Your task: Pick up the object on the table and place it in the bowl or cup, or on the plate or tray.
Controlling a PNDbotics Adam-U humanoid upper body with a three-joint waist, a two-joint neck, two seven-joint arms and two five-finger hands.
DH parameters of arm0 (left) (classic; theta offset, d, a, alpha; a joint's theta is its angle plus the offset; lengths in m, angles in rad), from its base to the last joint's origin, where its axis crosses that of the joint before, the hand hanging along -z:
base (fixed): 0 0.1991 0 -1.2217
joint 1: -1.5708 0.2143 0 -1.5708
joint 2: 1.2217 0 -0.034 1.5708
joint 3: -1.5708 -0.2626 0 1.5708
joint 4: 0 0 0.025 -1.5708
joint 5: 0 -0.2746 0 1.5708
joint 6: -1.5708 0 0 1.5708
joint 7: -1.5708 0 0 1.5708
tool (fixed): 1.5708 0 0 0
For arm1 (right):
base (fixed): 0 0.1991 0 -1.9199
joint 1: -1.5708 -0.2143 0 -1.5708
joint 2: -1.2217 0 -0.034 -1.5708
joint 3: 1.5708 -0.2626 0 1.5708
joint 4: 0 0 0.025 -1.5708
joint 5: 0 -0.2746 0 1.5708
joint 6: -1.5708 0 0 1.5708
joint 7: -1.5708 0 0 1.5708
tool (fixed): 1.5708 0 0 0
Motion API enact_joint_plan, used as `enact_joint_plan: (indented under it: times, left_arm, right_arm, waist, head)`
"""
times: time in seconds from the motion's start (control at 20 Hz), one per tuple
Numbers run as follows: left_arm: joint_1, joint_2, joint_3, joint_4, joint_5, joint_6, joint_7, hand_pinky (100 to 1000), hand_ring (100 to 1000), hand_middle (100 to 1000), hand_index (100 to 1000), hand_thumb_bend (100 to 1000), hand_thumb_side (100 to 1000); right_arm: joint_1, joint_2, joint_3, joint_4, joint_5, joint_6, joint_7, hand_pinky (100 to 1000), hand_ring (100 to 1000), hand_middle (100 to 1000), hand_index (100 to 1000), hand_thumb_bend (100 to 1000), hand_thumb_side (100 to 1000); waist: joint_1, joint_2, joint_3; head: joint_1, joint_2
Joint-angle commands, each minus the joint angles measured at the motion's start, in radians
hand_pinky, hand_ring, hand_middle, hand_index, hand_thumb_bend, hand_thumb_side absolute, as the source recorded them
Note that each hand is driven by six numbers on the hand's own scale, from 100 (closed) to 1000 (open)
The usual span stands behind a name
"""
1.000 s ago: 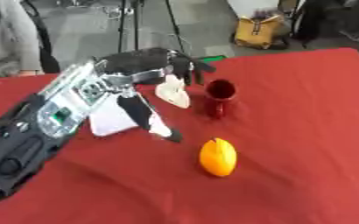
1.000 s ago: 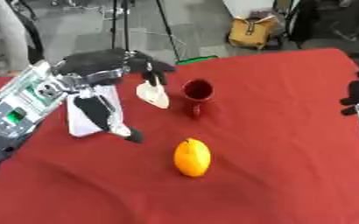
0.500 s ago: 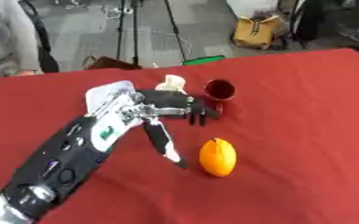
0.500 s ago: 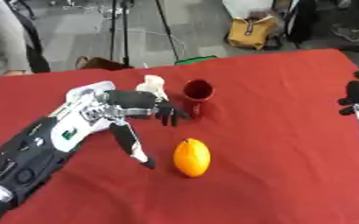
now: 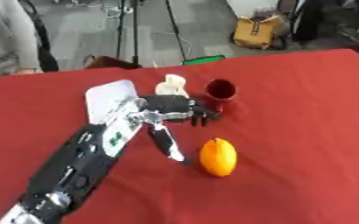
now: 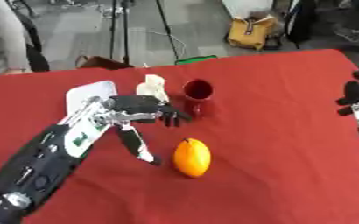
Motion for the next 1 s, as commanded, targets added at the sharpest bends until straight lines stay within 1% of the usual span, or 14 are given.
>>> enact_joint_plan:
  times: [0.05, 0.25, 0.45, 0.75, 0.85, 1.0]
  left_arm:
    - [-0.012, -0.009, 0.008, 0.002, -0.015, -0.028, 0.045, 660, 650, 693, 964, 642, 246]
    - [-0.009, -0.027, -0.007, 0.029, -0.046, -0.038, 0.118, 662, 651, 690, 965, 633, 250]
    - [-0.009, -0.044, -0.022, 0.070, -0.103, -0.050, 0.170, 663, 655, 694, 965, 631, 259]
    - [-0.018, -0.072, -0.015, 0.109, -0.202, -0.076, 0.188, 667, 662, 699, 963, 647, 261]
    - [-0.026, -0.083, -0.015, 0.118, -0.232, -0.084, 0.179, 668, 665, 697, 952, 654, 269]
    - [-0.029, -0.098, -0.007, 0.128, -0.272, -0.094, 0.168, 665, 654, 670, 926, 643, 267]
  right_arm:
    - [-0.007, -0.008, -0.004, -0.006, 0.001, -0.003, 0.004, 516, 576, 805, 872, 524, 696]
    - [-0.007, -0.008, -0.002, -0.007, 0.000, -0.003, 0.005, 516, 576, 805, 871, 526, 696]
    - [-0.007, -0.008, -0.002, -0.007, 0.000, -0.005, 0.007, 516, 576, 805, 871, 526, 696]
    - [-0.007, -0.008, 0.000, -0.007, -0.001, -0.005, 0.011, 516, 576, 805, 872, 518, 697]
    - [-0.008, -0.007, 0.001, -0.007, -0.001, -0.006, 0.013, 516, 576, 805, 871, 526, 695]
    - [-0.008, -0.007, 0.001, -0.007, -0.001, -0.006, 0.014, 516, 576, 805, 871, 525, 695]
  waist:
    - [-0.005, -0.009, 0.000]
    - [-0.006, -0.007, -0.003]
    - [-0.007, -0.004, -0.006]
    - [-0.008, -0.002, -0.009]
    - [-0.007, -0.001, -0.014]
    - [-0.007, 0.000, -0.016]
  head:
    - [-0.001, -0.004]
    - [0.000, -0.005]
    - [0.003, -0.006]
    - [0.005, -0.006]
    - [0.007, -0.006]
    - [0.007, -0.006]
